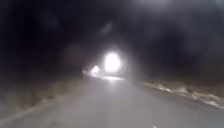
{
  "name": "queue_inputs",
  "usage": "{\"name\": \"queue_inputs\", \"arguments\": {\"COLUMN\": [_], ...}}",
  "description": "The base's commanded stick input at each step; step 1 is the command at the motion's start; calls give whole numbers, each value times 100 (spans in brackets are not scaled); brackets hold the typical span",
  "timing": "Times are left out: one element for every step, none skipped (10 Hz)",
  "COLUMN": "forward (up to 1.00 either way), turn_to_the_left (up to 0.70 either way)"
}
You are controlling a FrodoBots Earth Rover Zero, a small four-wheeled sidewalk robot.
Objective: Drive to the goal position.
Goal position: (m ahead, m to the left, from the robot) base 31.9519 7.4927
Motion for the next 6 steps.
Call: {"name": "queue_inputs", "arguments": {"forward": [100,100,100,100,100,100], "turn_to_the_left": [0,0,0,0,0,0]}}
